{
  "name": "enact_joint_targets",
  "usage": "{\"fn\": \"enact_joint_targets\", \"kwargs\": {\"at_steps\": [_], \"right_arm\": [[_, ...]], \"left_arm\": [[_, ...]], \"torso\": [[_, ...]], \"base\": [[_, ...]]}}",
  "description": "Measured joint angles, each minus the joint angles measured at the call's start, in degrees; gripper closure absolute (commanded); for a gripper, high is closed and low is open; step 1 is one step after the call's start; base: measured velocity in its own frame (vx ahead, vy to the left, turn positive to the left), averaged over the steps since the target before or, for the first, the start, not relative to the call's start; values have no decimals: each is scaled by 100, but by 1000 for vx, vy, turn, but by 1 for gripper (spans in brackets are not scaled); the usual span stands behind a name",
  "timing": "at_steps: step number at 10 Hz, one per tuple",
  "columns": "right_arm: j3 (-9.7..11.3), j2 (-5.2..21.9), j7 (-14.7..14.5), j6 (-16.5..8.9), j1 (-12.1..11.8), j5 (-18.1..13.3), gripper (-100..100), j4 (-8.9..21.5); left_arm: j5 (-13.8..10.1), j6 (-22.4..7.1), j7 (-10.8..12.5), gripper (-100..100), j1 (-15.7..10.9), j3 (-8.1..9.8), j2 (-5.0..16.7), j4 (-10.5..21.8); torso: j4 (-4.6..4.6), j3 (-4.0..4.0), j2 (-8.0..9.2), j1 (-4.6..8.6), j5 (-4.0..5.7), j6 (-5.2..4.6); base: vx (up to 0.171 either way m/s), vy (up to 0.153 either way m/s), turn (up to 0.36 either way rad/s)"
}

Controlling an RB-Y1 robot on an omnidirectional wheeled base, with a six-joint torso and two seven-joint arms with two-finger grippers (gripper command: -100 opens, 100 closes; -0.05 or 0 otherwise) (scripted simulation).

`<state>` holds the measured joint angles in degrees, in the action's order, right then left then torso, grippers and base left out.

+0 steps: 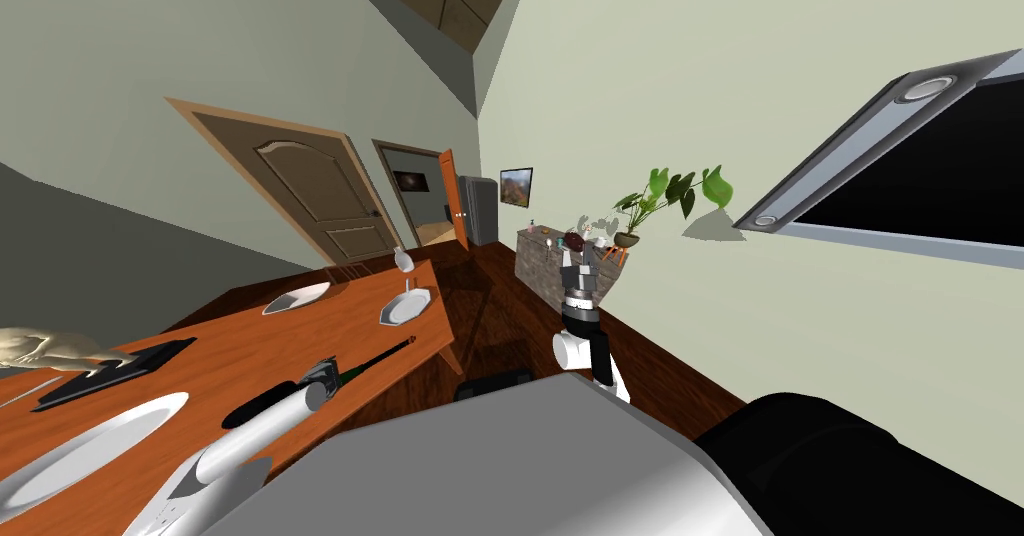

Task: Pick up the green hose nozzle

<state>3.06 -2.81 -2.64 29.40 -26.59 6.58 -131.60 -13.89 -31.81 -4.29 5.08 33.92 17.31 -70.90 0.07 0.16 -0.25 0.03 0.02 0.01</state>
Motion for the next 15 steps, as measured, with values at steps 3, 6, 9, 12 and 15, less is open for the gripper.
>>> {"fn": "enact_joint_targets", "kwargs": {"at_steps": [3,6,9,12,15], "right_arm": [[0,0,0,0,0,0,0,0],[0,0,0,0,0,0,0,0],[0,0,0,0,1,0,0,0],[-1,1,0,0,0,0,0,0],[0,0,0,0,1,0,0,0]], "left_arm": [[70,-323,63,-100,-192,147,7,373],[40,-485,73,-100,-325,221,73,720],[13,-611,79,-100,-335,254,67,836],[56,-334,126,-100,-350,144,6,1074],[83,-240,151,100,-364,106,-19,1173]], "torso": [[0,0,-1,0,0,0],[-2,-5,7,-3,0,0],[-5,-12,22,-3,0,1],[-3,-8,13,-26,-5,1],[-11,-15,22,-7,5,-3]], "base": [[66,-7,-8],[56,-2,-14],[20,12,8],[43,58,19],[8,7,0]]}}
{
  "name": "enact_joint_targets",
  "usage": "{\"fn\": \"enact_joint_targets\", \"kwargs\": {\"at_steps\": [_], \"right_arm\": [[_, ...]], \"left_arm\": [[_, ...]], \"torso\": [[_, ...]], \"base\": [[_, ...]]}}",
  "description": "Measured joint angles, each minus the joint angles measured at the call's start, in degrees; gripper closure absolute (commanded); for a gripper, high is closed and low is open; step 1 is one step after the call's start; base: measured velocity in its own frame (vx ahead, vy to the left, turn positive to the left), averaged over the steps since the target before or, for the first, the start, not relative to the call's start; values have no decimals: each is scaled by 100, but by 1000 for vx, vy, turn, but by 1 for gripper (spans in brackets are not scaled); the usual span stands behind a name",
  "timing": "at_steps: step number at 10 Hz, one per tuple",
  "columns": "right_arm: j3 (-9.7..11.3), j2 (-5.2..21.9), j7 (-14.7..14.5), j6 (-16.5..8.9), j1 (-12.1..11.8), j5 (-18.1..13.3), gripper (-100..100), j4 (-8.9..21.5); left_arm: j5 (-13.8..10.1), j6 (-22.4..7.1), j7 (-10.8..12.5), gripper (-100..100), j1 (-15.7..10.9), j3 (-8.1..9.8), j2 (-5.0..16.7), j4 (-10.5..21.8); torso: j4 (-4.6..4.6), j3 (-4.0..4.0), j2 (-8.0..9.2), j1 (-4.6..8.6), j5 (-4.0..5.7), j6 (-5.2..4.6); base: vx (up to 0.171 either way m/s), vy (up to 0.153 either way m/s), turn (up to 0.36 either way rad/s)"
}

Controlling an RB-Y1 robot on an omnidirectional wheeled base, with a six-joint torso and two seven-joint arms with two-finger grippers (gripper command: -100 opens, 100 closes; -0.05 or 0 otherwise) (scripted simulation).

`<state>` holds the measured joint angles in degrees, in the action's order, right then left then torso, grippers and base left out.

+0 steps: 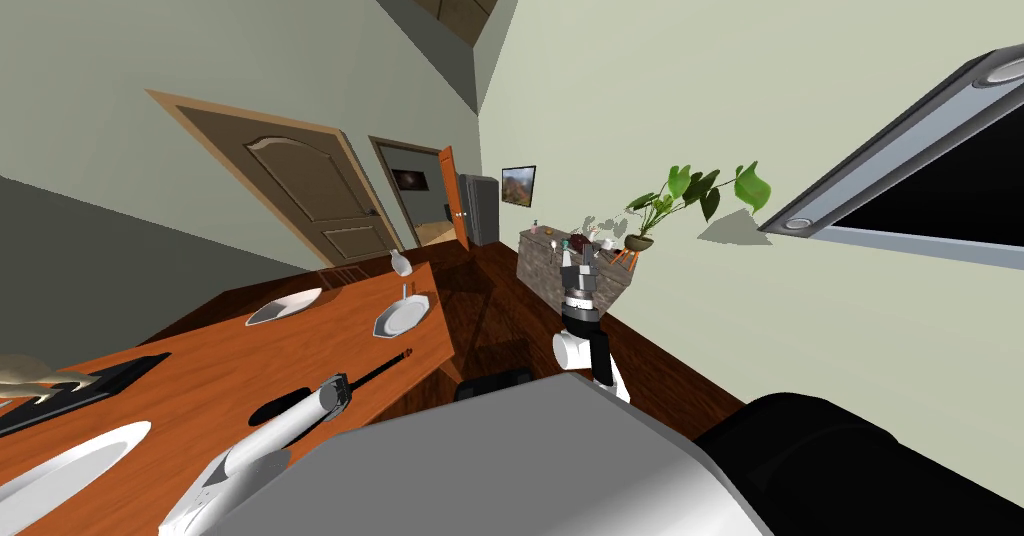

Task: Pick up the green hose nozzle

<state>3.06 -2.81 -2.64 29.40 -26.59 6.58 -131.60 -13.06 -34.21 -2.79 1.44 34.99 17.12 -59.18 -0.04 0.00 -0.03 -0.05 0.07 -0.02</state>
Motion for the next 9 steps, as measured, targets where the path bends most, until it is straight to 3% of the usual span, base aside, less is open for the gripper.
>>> {"fn": "enact_joint_targets", "kwargs": {"at_steps": [3,4,5,8,9], "right_arm": [[0,0,0,0,0,0,0,0],[0,0,0,0,0,0,0,0],[0,0,0,0,0,0,0,0],[1,-1,0,0,1,0,0,0],[1,0,0,0,1,0,0,0]], "left_arm": [[3,9,-5,100,-9,-1,10,-9],[2,8,-4,0,-8,0,9,-8],[2,7,-4,100,-8,-1,8,-8],[-65,-254,-59,100,24,108,70,-245],[-66,-282,-61,0,27,112,69,-257]], "torso": [[3,-2,7,4,-5,5],[2,-3,8,5,-4,5],[2,-3,8,6,-3,5],[-4,-17,31,38,7,6],[-3,-14,24,26,5,6]], "base": [[0,0,0],[0,0,0],[-29,-51,-32],[-39,-55,-11],[-5,-6,1]]}}
